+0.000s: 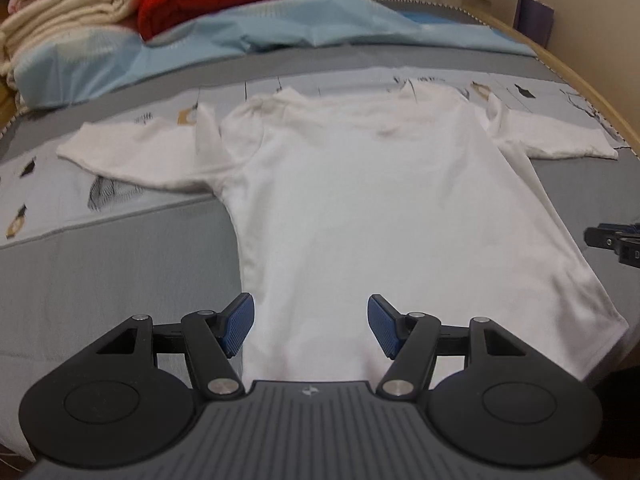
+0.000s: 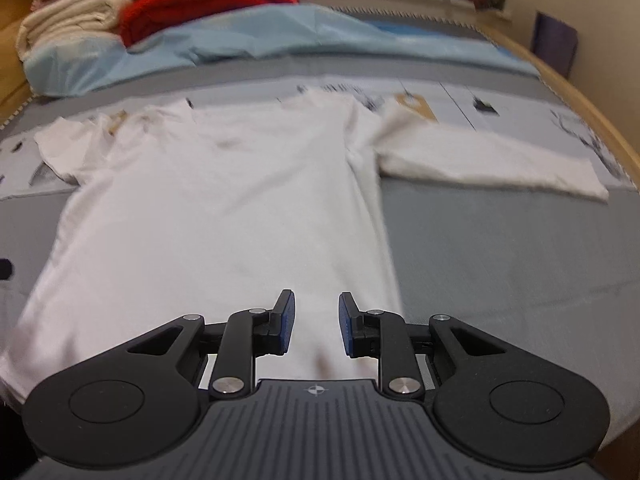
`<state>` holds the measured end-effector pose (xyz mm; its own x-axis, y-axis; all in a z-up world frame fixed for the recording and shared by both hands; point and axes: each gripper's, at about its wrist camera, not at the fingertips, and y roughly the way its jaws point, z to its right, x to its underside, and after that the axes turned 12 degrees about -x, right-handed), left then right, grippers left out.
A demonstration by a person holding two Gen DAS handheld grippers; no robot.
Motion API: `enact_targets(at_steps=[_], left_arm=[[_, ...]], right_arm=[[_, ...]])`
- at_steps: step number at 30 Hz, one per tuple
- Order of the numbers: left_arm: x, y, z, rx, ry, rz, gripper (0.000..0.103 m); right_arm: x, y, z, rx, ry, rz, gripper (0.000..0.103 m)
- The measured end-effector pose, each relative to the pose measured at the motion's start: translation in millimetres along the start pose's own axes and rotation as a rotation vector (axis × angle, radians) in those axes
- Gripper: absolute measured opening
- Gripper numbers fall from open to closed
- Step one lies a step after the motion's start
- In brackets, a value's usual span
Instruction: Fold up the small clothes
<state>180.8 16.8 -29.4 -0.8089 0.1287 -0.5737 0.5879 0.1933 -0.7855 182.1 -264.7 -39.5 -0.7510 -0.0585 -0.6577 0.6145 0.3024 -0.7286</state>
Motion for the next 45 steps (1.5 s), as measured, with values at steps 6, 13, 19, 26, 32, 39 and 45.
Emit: enact_targets(at_steps=[6,13,19,26,32,39,45], left_arm=[[-12.9,2.0,4.2,-0.031,-0.028,0.035,0.068],[-29.6,6.9,-3.4,-0.055,-0.098,0.06,0.082],[-34.3,15.8,-16.9,-0.122,-0.194,0.027,0.09],[-36.0,25.4,-19.7,-0.207,-0.194,0.013,0.09],[-52.8,14.4,-30.2,-0.182,-0.332,0.073,0.09],[-95.3,38.4,-83.9,-0.08,-0.514,0.043,0.09],[-128.8,120.6,-149.5,-0.208,-0.494,0.07,0.089]], right_arm=[[-26.5,4.4,-37.0,-0.054,-0.021,0.074,0.022],[-78.2,11.1,-64.1,-0.056,-0.086,0.155,0.021],[-137.2,41.3,-68.8,-0.061,-0.033,0.191,0.021],[-134.2,72.6,-59.8,-0.063,0.083,0.182,0.024],[-161.9,50.8,-60.7,-0.209,0.118,0.295,0.025],[-162.1,76.2,-26.4,-0.149,0.128,0.219,0.026],[-158.5,96.0,0.7,-0.168,0.2,0.134,0.007]])
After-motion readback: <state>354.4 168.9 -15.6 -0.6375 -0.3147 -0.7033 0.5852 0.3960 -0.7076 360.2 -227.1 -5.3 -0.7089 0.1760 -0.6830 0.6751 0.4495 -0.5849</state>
